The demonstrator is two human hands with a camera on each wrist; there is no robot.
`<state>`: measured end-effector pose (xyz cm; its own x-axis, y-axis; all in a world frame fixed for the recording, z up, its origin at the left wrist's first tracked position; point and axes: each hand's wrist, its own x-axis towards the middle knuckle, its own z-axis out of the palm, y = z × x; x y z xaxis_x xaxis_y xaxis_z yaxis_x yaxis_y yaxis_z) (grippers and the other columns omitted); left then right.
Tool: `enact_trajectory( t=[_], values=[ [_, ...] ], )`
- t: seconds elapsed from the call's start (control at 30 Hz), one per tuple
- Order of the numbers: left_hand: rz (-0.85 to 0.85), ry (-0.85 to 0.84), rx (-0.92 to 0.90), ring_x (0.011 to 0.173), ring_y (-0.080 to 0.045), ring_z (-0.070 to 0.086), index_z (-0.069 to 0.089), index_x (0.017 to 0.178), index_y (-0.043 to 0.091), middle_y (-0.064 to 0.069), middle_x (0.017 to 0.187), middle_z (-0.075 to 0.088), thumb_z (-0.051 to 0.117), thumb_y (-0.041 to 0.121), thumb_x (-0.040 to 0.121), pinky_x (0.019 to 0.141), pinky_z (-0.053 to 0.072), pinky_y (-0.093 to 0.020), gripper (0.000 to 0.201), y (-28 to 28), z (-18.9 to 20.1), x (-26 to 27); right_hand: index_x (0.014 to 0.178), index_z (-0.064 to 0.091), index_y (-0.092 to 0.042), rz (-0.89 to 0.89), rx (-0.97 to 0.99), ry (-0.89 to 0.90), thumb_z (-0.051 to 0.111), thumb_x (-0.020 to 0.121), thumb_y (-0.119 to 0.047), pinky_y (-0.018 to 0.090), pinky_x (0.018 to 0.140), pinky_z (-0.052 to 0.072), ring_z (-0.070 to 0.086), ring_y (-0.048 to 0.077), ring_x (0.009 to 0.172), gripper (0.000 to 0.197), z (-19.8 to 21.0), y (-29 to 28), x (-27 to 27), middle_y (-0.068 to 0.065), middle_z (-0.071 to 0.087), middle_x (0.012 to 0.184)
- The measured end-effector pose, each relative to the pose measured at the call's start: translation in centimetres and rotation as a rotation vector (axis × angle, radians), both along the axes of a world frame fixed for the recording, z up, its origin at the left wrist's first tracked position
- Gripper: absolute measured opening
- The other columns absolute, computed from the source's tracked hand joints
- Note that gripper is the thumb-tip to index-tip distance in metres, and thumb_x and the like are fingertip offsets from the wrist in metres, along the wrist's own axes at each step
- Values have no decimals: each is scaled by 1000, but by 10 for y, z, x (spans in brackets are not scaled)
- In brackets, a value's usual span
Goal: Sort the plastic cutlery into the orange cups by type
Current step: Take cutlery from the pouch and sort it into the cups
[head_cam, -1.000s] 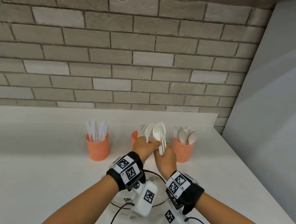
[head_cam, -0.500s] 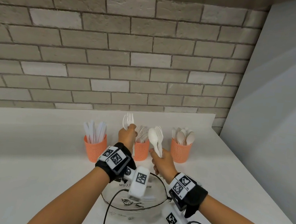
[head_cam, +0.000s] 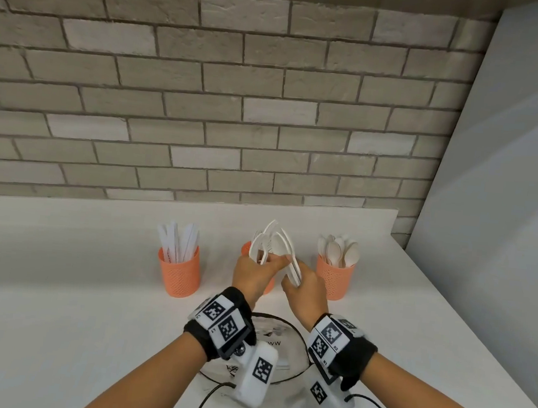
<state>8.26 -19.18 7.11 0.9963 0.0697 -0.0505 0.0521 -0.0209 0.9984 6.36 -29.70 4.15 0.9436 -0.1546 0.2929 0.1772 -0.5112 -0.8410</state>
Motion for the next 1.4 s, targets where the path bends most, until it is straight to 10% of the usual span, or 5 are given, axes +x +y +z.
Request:
enact_trajectory(
  t=[0.43,0.6,0.97,1.23,1.4],
  values=[
    [154,-17,1,62,-22,55,55,117,-6,-12,76,59,61,13,83,68,51,-36,39,-16,-4,9,107,59,-15,-9,-7,64,55,87,-13,27,59,45,58,19,70,21,-4,4,0,-1,62,76],
    [158,94,-209,28,-7,35,51,101,5,-6,63,48,44,8,90,33,26,-11,14,-10,2,10,109,52,-4,-15,19,128,49,89,-7,28,65,39,51,19,77,20,-5,6,-1,2,56,83],
    [103,219,-404,33,-10,30,50,83,12,-1,49,28,34,40,98,34,29,-16,35,-14,1,-2,118,43,-4,-89,-174,64,40,93,-10,32,61,39,51,23,72,26,1,6,-3,8,52,82],
    [9,230,-436,36,-11,38,54,74,6,-4,57,39,30,-10,84,37,33,-15,30,0,10,-9,122,41,-5,-79,-192,48,41,94,-10,32,62,39,50,22,73,29,-1,-3,-11,6,50,82],
    [-14,238,-426,27,-9,30,48,97,14,5,35,32,41,24,92,35,26,-13,14,0,13,-11,122,40,-5,-73,-185,50,41,93,-10,33,62,40,51,24,73,29,0,-6,-14,7,52,83]
  ],
)
